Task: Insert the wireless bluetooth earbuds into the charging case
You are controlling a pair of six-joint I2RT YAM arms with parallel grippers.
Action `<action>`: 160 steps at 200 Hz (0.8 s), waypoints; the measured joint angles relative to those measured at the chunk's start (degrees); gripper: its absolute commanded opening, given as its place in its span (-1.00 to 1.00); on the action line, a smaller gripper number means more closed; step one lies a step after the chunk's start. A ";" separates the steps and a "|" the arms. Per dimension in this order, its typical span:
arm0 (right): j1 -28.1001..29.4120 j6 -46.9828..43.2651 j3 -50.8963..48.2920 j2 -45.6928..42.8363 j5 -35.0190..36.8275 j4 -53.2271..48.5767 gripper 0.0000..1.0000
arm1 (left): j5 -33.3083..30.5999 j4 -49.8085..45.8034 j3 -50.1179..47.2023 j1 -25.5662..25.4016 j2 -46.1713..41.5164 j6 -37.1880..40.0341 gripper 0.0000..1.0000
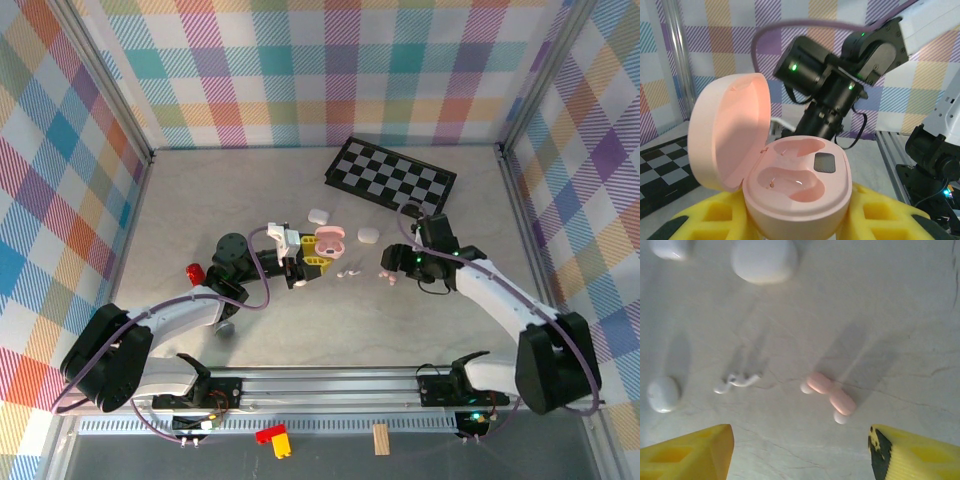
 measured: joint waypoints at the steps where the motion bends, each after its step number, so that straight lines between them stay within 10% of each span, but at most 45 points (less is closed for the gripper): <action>1: 0.00 -0.02 0.00 0.15 -0.02 0.00 0.36 | 0.00 -0.02 0.00 0.00 0.00 0.00 -0.35; 160: -6.32 -4.94 -0.15 17.70 -13.44 9.90 -0.13 | 0.00 -3.30 0.02 0.07 -1.11 0.55 -0.37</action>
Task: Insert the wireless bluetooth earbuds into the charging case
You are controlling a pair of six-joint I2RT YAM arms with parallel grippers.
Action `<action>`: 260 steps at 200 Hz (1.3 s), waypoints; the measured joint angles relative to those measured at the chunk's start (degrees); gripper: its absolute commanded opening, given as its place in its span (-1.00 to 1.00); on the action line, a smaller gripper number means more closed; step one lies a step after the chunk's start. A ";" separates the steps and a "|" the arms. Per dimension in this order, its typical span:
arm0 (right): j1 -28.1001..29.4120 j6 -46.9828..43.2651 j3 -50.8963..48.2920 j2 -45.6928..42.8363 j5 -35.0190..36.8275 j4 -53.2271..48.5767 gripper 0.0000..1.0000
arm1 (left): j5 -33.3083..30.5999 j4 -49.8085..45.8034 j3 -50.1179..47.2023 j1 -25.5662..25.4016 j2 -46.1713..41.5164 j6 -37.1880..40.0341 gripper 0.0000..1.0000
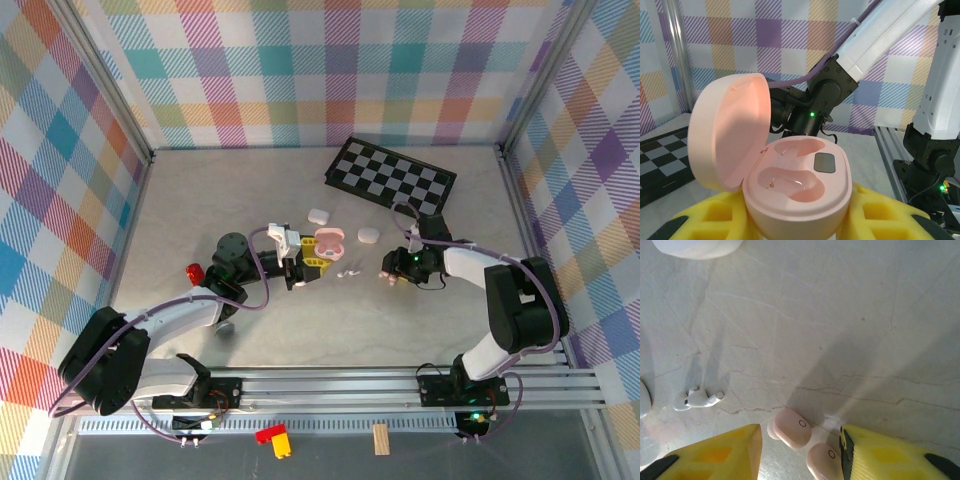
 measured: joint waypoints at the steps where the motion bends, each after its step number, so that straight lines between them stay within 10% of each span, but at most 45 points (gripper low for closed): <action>1: 0.00 0.00 -0.09 0.00 -0.04 0.02 -0.13 | 0.00 0.00 0.00 0.00 0.00 0.00 -0.37; 260: 0.00 1.11 -3.89 -0.24 -6.25 2.82 -0.54 | 0.00 0.04 0.39 0.04 0.00 0.13 -0.37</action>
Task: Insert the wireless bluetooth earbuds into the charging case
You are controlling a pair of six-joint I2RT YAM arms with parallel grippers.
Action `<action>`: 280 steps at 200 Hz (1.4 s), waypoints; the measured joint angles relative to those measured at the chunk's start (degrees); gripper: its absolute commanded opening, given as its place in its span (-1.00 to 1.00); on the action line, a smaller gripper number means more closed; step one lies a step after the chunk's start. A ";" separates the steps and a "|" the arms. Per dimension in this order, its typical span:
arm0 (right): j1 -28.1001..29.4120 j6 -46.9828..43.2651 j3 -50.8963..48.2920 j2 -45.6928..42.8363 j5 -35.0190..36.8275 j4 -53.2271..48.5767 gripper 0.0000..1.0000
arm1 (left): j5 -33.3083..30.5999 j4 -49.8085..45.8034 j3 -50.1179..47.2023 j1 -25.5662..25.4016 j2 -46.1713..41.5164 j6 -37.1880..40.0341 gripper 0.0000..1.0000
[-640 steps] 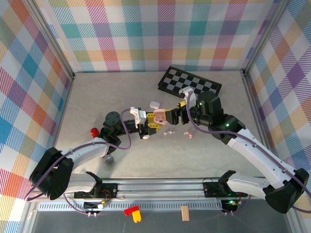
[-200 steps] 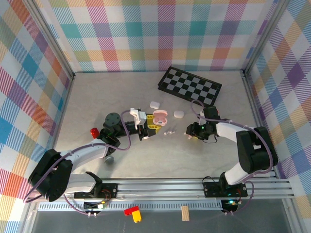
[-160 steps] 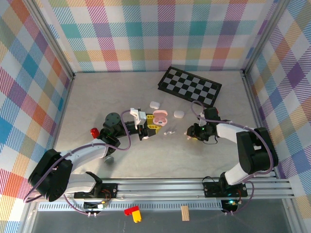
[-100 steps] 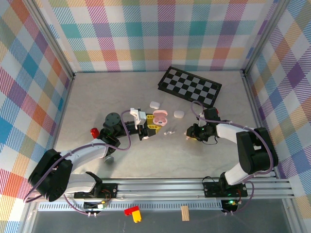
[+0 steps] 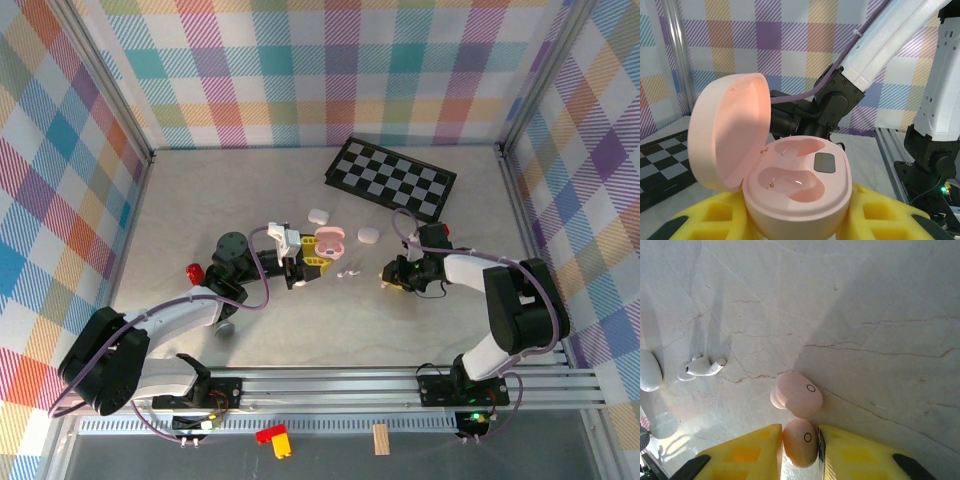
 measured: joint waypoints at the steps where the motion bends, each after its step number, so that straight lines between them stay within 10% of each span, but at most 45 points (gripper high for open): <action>1: 0.00 0.04 0.00 0.00 -0.02 0.00 -0.54 | 0.00 0.00 0.00 0.00 0.00 0.00 -0.37; 91: 0.28 1.20 0.11 0.09 0.00 0.31 -0.63 | -0.07 0.00 0.00 0.00 0.00 0.02 -0.37; 236: 18.82 0.57 17.59 -12.04 37.44 -35.04 -0.62 | -1.77 0.42 0.00 1.49 5.29 0.24 -0.37; 280: 20.72 -1.25 19.32 -16.15 39.32 -35.63 -0.62 | -1.99 0.20 0.00 1.60 6.05 0.46 -0.37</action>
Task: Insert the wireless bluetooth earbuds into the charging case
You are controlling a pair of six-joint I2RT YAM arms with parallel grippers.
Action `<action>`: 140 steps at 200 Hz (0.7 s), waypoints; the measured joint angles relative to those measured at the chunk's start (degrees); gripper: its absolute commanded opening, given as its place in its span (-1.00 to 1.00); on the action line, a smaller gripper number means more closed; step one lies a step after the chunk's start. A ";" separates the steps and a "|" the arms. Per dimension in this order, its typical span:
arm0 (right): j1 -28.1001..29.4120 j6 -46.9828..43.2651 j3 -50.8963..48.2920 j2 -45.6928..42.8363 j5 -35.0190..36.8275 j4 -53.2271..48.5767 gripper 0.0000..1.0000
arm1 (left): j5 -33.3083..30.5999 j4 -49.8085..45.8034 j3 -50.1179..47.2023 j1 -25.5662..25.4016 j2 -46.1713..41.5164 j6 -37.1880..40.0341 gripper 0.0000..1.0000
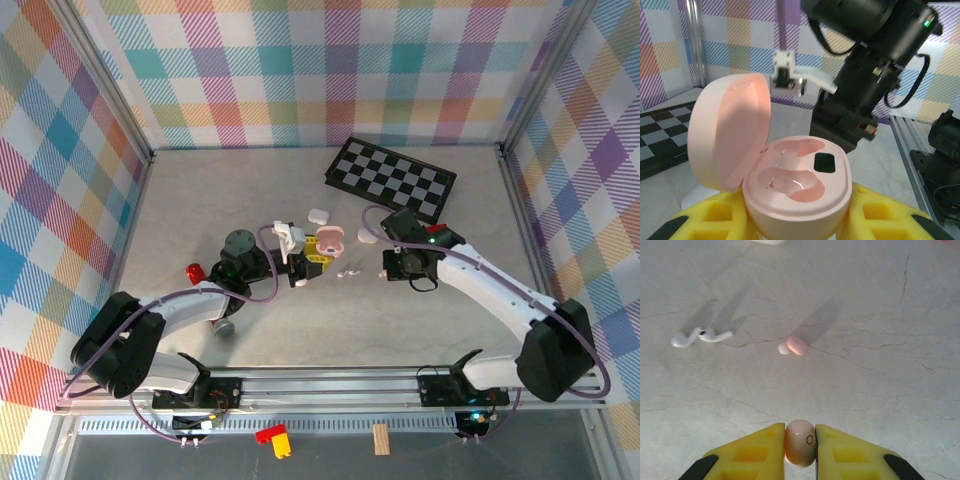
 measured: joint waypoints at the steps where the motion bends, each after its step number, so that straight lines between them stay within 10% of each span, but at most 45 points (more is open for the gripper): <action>1: 0.00 -0.04 -0.04 -0.20 -0.09 0.11 -0.62 | 0.02 -0.02 0.00 0.00 0.00 0.02 -0.37; 140: 7.02 -12.04 1.90 -14.27 -21.51 14.97 -0.62 | 5.68 -7.74 3.32 0.11 0.17 2.60 -0.37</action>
